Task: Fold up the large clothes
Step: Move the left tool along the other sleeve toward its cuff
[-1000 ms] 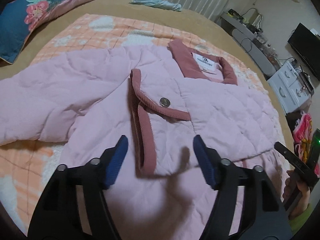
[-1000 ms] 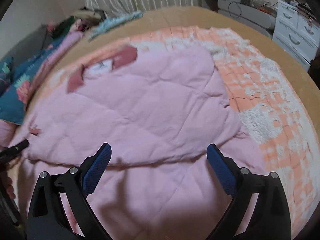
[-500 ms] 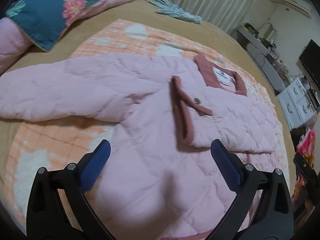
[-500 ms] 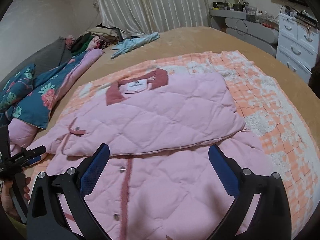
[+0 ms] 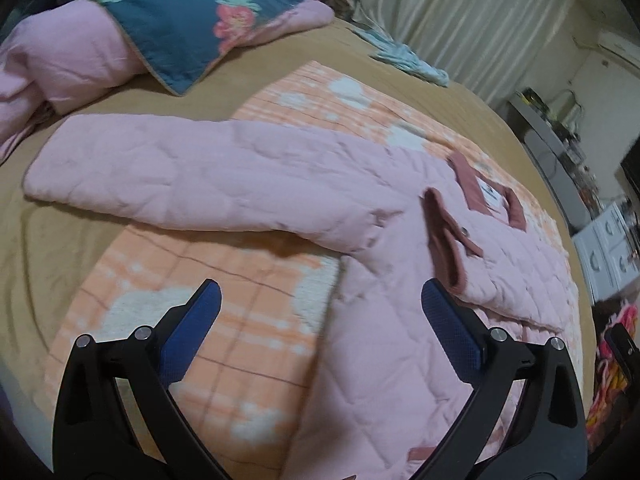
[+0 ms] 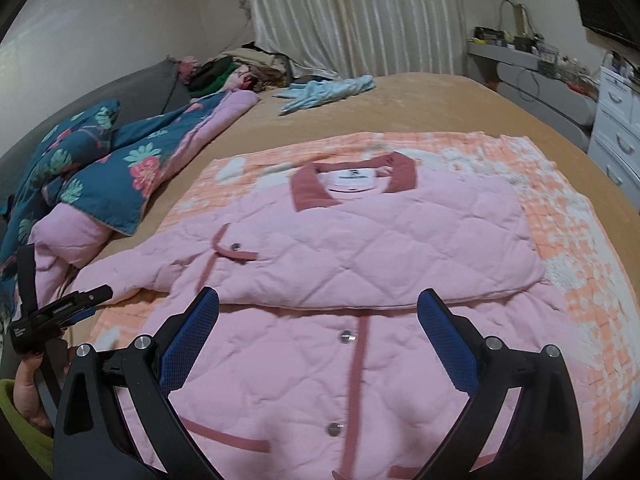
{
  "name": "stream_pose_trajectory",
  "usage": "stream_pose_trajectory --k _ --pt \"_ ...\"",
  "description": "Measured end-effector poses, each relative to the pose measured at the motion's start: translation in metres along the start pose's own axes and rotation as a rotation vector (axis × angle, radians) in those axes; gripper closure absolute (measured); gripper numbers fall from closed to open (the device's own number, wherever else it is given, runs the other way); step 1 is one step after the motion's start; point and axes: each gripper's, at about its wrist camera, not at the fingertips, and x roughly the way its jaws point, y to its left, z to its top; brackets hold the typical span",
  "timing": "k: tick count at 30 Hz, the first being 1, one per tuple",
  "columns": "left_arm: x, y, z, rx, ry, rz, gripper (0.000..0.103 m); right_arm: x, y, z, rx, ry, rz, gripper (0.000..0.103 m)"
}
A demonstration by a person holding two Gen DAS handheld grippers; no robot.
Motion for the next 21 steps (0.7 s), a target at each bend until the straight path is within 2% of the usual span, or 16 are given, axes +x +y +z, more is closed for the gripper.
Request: stream_pose_trajectory --k 11,15,18,21 --pt "-0.015 0.054 0.010 -0.114 -0.063 0.043 0.009 0.008 0.069 0.008 -0.108 -0.005 0.070 0.004" --pt "-0.020 0.071 0.012 -0.155 -0.087 0.061 0.009 0.015 0.088 0.011 -0.133 0.006 0.092 0.004" --pt "-0.027 0.084 0.014 -0.178 -0.131 0.101 0.009 0.019 0.099 0.015 -0.140 0.009 0.112 0.004" --pt "-0.027 0.099 0.017 -0.224 -0.135 0.108 0.009 0.025 0.110 0.017 -0.162 0.016 0.119 0.004"
